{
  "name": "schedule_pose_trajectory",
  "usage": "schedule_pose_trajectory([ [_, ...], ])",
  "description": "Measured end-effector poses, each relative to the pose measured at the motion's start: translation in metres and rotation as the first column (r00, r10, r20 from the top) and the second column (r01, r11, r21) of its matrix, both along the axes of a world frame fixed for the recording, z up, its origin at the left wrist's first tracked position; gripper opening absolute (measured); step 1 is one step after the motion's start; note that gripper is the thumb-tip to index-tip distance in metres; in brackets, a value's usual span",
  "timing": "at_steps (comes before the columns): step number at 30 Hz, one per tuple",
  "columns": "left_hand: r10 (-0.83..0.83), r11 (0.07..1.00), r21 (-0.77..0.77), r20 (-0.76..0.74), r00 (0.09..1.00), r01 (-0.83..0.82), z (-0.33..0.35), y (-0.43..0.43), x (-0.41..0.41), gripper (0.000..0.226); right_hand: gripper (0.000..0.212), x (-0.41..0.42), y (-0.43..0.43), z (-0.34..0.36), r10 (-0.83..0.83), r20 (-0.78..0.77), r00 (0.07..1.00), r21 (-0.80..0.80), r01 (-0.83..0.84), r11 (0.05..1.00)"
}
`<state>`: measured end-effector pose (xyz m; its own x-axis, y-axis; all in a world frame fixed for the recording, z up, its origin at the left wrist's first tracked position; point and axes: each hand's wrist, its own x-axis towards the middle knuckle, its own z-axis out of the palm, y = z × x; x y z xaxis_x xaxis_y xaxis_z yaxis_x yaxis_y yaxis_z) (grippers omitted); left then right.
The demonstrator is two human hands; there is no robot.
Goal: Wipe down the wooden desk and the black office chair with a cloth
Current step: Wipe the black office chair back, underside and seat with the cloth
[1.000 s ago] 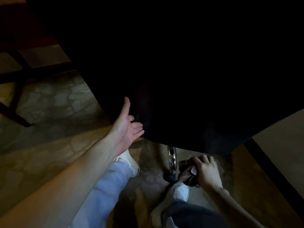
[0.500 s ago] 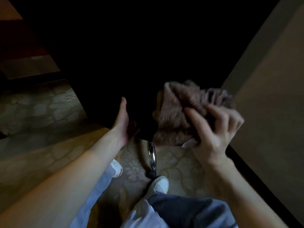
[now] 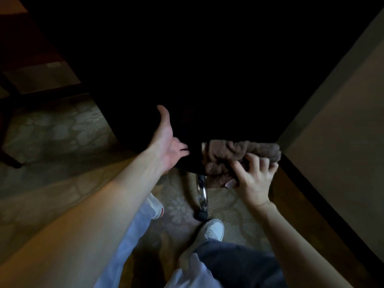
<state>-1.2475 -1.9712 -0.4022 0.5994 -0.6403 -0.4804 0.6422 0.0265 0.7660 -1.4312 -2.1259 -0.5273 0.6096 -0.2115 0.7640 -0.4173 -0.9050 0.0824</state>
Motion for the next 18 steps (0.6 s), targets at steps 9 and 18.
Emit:
schedule_pose_trajectory([
  [9,-0.054,0.999,0.006,0.001,0.999,0.054,-0.017,-0.014,0.014,0.111,0.033,-0.007,0.001,-0.1,-0.025,-0.205,0.979,0.222,0.071,0.972],
  [18,-0.036,0.999,-0.002,0.01,0.999,0.036,-0.016,-0.03,0.0,0.107,0.058,-0.058,-0.013,-0.12,-0.025,-0.541,0.841,0.679,0.455,0.576],
])
